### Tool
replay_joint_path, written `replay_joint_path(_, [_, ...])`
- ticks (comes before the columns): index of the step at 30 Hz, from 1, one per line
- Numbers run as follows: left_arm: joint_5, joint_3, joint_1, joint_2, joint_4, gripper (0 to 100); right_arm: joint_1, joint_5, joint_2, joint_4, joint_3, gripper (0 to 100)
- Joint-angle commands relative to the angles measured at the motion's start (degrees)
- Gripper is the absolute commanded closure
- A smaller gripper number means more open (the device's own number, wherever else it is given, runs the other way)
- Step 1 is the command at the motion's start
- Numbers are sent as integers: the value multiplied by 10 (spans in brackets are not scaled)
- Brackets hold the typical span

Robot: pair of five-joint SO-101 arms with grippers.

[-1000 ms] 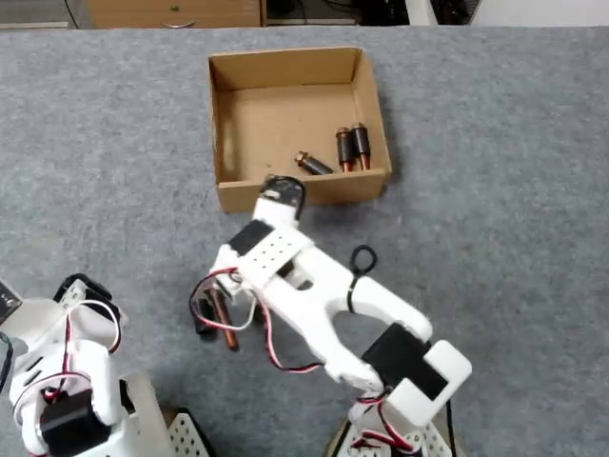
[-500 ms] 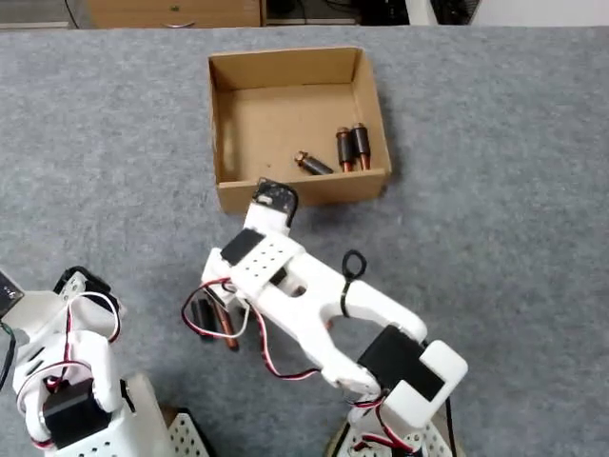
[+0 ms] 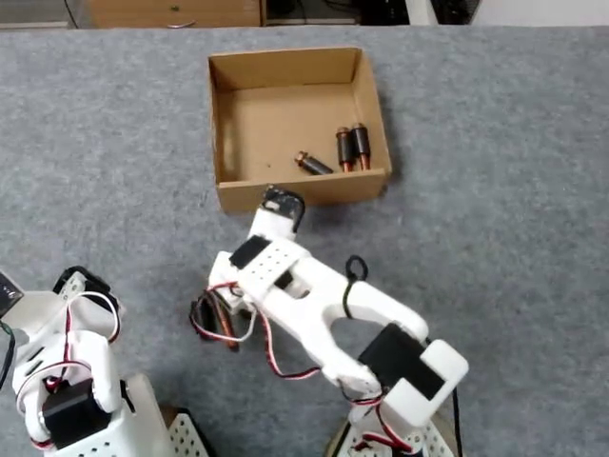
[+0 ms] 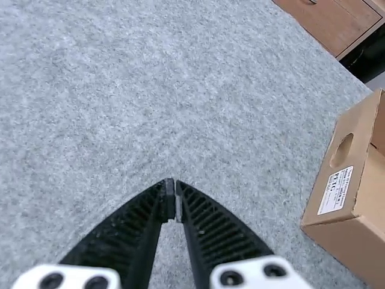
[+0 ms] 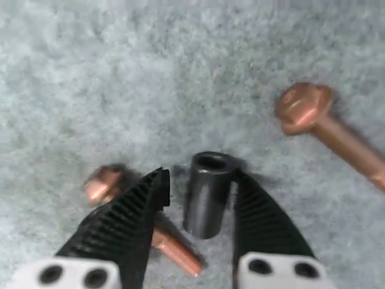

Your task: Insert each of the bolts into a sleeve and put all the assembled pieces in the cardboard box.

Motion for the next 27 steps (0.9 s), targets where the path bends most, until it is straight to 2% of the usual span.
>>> replay_joint_path(1, [-4, -4, -4, -1, -11, 981, 40, -6, 17, 11, -10, 966])
replay_joint_path(3, [-4, -11, -4, -1, -11, 981, 48, -6, 20, 14, -10, 997])
replay_joint_path(10, [-5, -22, -2, 0, -10, 981, 49, 0, 16, 19, -20, 997])
replay_joint_path(18, [-5, -21, -2, 2, -7, 981, 52, 56, -38, 167, -189, 997])
replay_joint_path(23, [-5, -3, -2, 2, -6, 981, 63, 79, -66, 215, -261, 997])
replay_joint_path(27, [-5, 11, -1, 2, -6, 981, 99, 105, -94, 236, -320, 997])
